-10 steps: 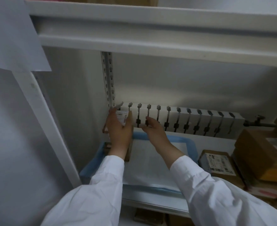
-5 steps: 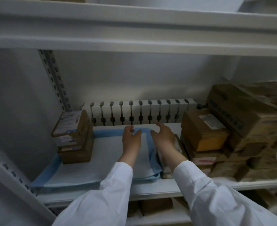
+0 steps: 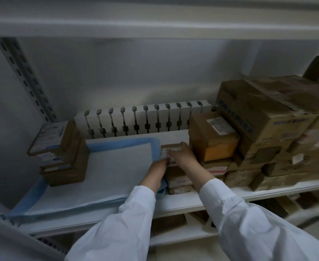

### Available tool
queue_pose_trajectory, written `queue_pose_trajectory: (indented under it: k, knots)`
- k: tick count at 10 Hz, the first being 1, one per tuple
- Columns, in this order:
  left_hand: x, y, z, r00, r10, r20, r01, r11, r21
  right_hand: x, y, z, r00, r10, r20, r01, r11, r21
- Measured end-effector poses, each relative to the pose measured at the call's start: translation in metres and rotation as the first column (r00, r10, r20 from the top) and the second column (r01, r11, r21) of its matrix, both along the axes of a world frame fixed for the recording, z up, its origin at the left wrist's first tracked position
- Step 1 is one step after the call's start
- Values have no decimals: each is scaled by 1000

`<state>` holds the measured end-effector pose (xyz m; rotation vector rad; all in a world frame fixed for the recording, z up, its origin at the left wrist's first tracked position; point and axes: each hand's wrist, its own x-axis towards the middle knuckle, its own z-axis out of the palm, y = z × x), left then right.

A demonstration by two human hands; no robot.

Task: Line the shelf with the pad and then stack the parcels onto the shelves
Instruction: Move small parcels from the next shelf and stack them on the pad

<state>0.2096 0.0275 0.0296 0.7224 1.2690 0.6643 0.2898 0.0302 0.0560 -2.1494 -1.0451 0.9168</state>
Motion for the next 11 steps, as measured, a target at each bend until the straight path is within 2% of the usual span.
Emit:
queue_pose_trajectory:
  k: [1, 2, 3, 4, 5, 6, 7, 8, 9, 10, 11]
  knots:
    - [3, -4, -1, 999, -16, 41, 17, 1000, -26, 3, 1, 1, 997, 24, -69, -22, 999, 23]
    - [3, -5, 0, 1000, -6, 6, 6, 1000, 19, 8, -1, 4, 988, 38, -147, -26, 996, 81]
    - [-3, -2, -1, 994, -74, -85, 87, 982, 170, 12, -5, 10, 966, 49, -254, 0, 982, 189]
    - [-14, 2, -5, 997, -43, -58, 59, 948, 313, 14, -6, 27, 947, 98, -306, -19, 968, 251]
    - [-29, 6, -2, 996, 24, 86, -48, 957, 287, 12, -7, 38, 939, 166, -303, -71, 951, 299]
    - [-42, 9, -3, 979, 66, 192, -118, 955, 272, 11, -12, 22, 948, 139, -286, -44, 948, 316]
    - [-53, 12, -3, 966, 119, 231, -177, 953, 246, 10, -15, -10, 976, 70, -206, -19, 971, 240]
    - [-61, 16, -9, 958, 167, 235, -221, 949, 225, 5, -18, -42, 997, 82, 16, -83, 993, 87]
    - [-64, 16, -12, 963, 169, 211, -214, 953, 215, 2, -14, -80, 973, 116, 201, -113, 993, -25]
    - [-66, 14, -15, 961, 160, 227, -208, 956, 208, -2, -14, -96, 971, 112, 211, -88, 989, -116]
    - [-68, 11, -21, 961, 146, 233, -194, 960, 200, -6, -23, -84, 972, 102, 211, -68, 984, -163]
